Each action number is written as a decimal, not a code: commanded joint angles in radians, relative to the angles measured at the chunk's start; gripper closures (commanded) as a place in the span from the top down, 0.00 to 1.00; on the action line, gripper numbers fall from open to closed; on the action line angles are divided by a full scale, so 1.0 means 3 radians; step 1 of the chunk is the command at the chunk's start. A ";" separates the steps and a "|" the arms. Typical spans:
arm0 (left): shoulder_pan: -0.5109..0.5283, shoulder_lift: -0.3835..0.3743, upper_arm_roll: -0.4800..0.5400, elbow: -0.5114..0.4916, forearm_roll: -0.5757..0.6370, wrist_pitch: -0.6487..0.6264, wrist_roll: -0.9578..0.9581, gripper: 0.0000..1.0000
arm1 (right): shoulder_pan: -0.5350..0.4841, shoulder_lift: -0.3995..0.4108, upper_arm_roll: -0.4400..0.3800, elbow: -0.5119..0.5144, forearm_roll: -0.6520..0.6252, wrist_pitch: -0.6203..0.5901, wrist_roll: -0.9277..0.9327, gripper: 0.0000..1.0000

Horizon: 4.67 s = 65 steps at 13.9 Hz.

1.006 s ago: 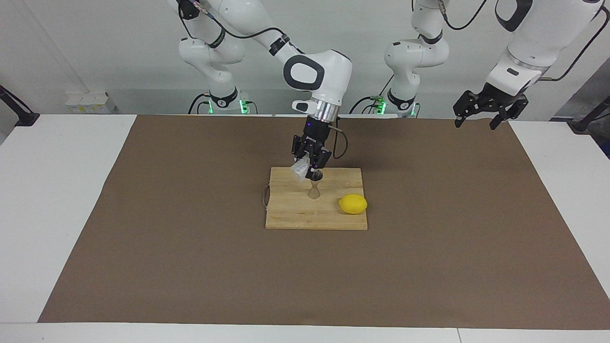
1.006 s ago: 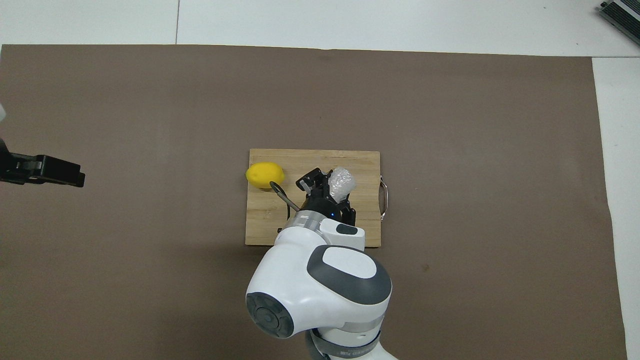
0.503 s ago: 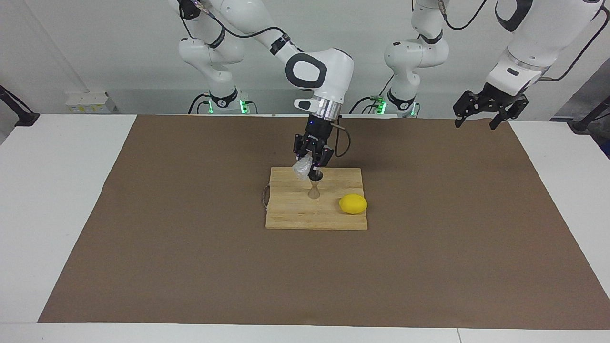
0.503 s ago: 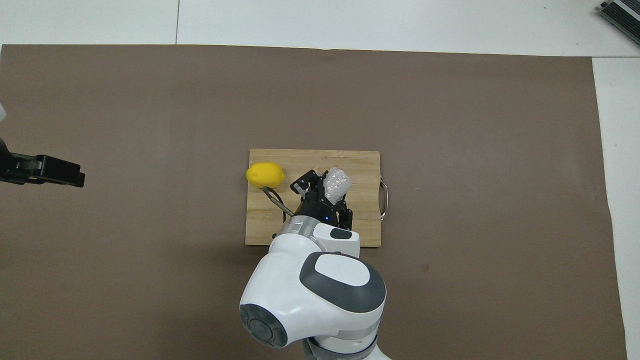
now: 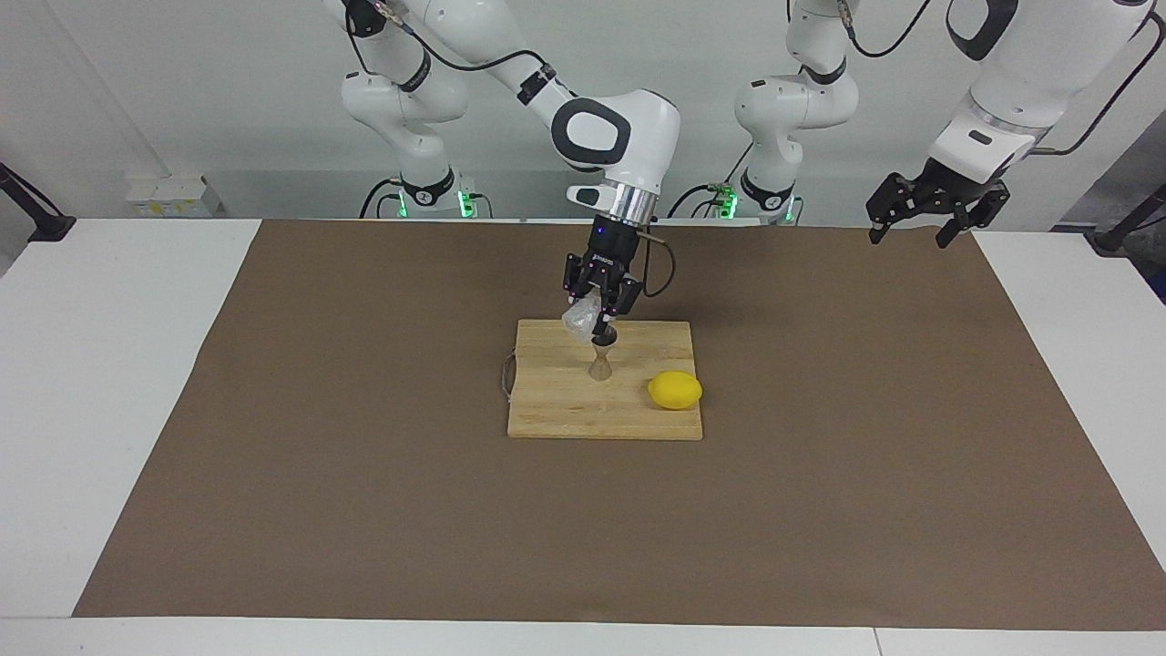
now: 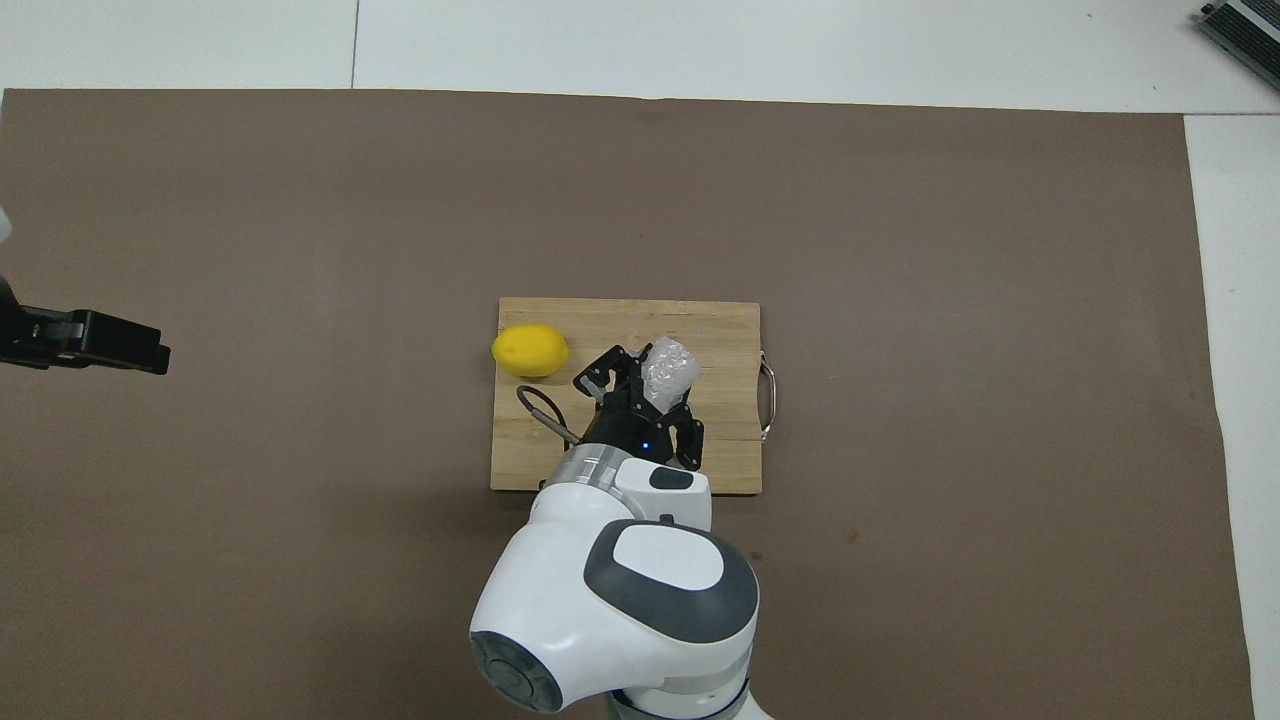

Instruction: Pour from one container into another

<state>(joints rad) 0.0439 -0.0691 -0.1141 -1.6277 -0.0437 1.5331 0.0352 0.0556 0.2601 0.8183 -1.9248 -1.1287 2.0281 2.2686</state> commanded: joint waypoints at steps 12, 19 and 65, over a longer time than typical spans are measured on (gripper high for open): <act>0.0028 -0.0102 -0.0029 -0.0097 0.0054 -0.0017 -0.0040 1.00 | 0.0116 0.0099 0.0090 -0.0088 -0.0517 -0.0312 0.0159 0.45; 0.0028 -0.0102 -0.0029 -0.0097 0.0054 -0.0017 -0.0040 1.00 | 0.0152 0.0207 0.0090 -0.0083 -0.0737 -0.0461 0.0256 0.45; 0.0028 -0.0102 -0.0029 -0.0097 0.0054 -0.0017 -0.0040 1.00 | -0.0078 -0.0570 -0.1198 0.0618 0.3612 -0.0149 -0.1118 0.46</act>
<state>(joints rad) 0.0439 -0.0692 -0.1141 -1.6277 -0.0437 1.5330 0.0350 0.0344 0.1267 0.5040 -1.7042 -0.1238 1.9687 1.9952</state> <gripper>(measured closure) 0.000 0.454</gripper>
